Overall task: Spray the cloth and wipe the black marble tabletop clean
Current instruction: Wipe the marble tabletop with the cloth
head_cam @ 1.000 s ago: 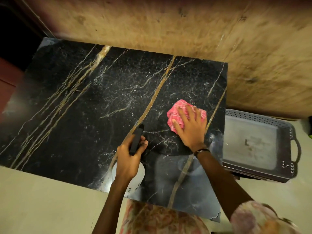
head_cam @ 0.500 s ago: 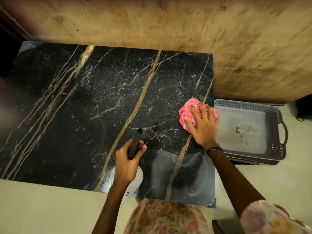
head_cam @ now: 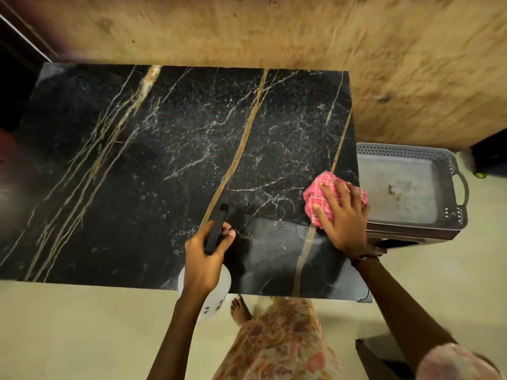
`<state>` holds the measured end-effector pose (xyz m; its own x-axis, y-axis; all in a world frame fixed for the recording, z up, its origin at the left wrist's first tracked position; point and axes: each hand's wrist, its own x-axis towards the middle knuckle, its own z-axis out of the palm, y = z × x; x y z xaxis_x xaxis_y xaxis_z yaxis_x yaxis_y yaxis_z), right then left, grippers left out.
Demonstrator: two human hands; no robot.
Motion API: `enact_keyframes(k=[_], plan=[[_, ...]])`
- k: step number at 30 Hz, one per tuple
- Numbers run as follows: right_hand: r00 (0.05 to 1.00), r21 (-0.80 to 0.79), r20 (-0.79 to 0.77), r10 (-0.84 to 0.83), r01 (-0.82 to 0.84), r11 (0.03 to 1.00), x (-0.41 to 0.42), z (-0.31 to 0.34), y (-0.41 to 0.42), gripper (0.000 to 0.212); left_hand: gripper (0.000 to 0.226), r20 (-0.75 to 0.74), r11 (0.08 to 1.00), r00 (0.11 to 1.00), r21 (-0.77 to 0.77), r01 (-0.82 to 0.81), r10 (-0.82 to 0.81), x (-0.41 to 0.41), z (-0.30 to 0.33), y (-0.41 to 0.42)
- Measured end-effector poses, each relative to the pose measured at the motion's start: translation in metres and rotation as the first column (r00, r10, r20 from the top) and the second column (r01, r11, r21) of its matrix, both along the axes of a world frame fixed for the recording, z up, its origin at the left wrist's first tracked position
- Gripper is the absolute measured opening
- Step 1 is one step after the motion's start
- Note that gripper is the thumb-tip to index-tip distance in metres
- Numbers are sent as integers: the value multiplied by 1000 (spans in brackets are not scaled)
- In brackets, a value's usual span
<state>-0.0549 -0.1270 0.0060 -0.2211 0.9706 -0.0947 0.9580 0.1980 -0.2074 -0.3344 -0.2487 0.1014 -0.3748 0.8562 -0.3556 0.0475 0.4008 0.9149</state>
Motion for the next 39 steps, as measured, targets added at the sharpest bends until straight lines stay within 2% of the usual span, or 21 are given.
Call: enact_keyframes(k=[5, 9, 11, 13, 15, 17, 20, 23, 26, 29, 33, 39], plan=[[970, 24, -36, 239, -238, 971, -67, -7, -54, 62, 10, 7, 1000, 1000, -23, -13, 14, -14, -2, -24], [900, 8, -42, 435, -435, 900, -28, -5, -104, 60, 11, 6, 1000, 1000, -20, -14, 15, -25, -1, -42], [919, 10, -35, 394, -394, 919, 0, -3, -102, 62, 11, 10, 1000, 1000, -8, -27, 28, -29, 1, -51], [966, 6, -20, 257, -257, 966, 4, -1, -84, 64, 12, 16, 999, 999, 4, -48, 47, -34, 3, -60], [991, 2, -5, 132, -132, 991, -21, 0, -60, 64, 13, 13, 999, 999, 8, -49, 49, -38, 4, -69], [996, -19, 7, 93, -93, 996, -63, 1, -40, 65, 14, -6, 999, 999, 10, -33, 33, -41, 4, -78], [983, -11, -5, 186, -186, 982, -132, 1, -40, 65, 11, -26, 1000, 999, 6, -21, 21, -47, 2, -90], [943, 5, -37, 331, -331, 944, -182, 0, -75, 62, 6, -36, 1000, 999, 12, -25, 25, -50, 0, -93], [903, 11, -60, 424, -425, 905, -189, -2, -127, 59, 5, -25, 1000, 1000, 5, -17, 17, -48, 2, -98], [885, 11, -70, 460, -460, 888, -156, -4, -158, 61, 6, -6, 1000, 1000, 11, -20, 20, -45, 6, -101], [930, -17, -70, 362, -364, 931, -98, -5, -135, 63, 7, -5, 1000, 1000, 7, -14, 14, -43, 7, -101], [999, -16, 15, -48, 48, 999, -7, -2, -73, 69, 11, -17, 1000, 1000, 10, 4, -4, -43, 9, -103]])
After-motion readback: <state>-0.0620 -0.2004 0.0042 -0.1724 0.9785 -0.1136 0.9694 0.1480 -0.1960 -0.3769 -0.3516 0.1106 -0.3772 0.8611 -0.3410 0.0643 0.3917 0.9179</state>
